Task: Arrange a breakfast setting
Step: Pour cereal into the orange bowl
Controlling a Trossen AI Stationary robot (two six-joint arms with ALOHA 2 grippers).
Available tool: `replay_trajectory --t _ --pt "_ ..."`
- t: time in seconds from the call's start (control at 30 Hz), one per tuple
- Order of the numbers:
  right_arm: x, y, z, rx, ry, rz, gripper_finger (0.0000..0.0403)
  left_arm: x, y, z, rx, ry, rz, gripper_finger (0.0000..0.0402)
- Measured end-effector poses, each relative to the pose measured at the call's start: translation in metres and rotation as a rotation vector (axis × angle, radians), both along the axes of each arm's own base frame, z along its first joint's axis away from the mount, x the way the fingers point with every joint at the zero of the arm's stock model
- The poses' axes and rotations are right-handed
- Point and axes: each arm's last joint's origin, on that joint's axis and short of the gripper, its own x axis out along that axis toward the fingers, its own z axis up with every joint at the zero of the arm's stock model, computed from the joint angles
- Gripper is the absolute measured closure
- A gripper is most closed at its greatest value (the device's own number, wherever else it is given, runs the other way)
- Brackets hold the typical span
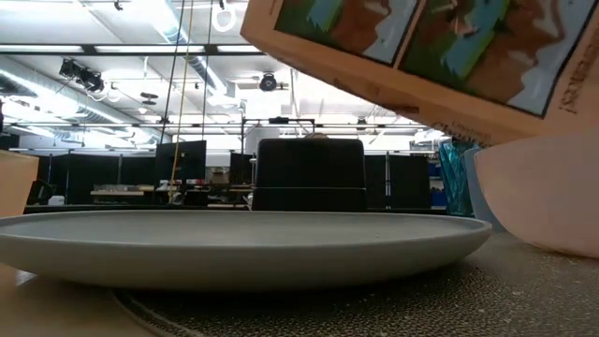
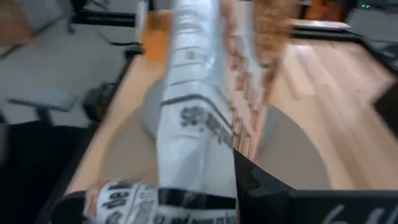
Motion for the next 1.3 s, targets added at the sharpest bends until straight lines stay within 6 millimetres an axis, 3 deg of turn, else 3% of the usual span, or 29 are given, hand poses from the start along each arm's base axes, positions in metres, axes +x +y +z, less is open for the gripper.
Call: replay_trajectory --t 0.07,0.13,0.4,0.5,0.6,0.67,0.73,0.87,1.0,1.1,1.2,1.3 --pt "-0.003 -0.006 0.002 0.04 -0.01 -0.051 0.0388 0.001 0.0 0.0 0.001 -0.003 0.012 0.023" --pt "0.001 0.0 0.004 0.078 -0.012 -0.015 0.0389 0.0 0.0 0.001 -0.008 -0.005 0.003 0.023" --pt "0.005 0.006 0.002 0.035 -0.001 0.04 0.0389 -0.001 0.001 0.001 -0.008 -0.003 -0.003 0.023" --pt "0.0 -0.006 0.003 0.046 -0.004 -0.045 0.0389 0.001 0.003 0.0 -0.001 -0.001 0.022 0.023" --pt "0.004 0.002 0.004 0.051 0.002 0.028 0.0389 -0.001 0.004 0.002 -0.011 -0.003 0.008 0.023" --pt "0.0 -0.006 0.001 -0.009 0.025 0.001 0.0389 0.001 0.003 -0.001 0.0 0.009 0.022 0.023" --pt "-0.006 -0.018 0.003 0.056 0.019 -0.091 0.039 0.001 0.004 -0.001 -0.006 0.014 0.036 0.023" --pt "0.002 0.0 0.007 0.099 0.011 0.058 0.0389 -0.001 0.004 -0.001 -0.024 0.024 0.018 0.023" --pt "-0.001 -0.009 0.01 0.123 0.018 -0.018 0.039 -0.001 0.003 0.0 -0.021 0.017 0.022 0.023" --pt "0.004 -0.002 0.008 0.102 0.025 0.043 0.0389 -0.001 0.003 -0.001 -0.02 0.03 0.016 0.023" --pt "0.003 -0.008 0.008 0.124 0.04 -0.01 0.0389 -0.001 0.005 -0.002 -0.026 0.033 0.029 0.023" --pt "0.007 -0.002 0.007 0.133 0.067 0.073 0.0388 -0.001 0.005 -0.002 -0.047 0.043 0.012 0.023"
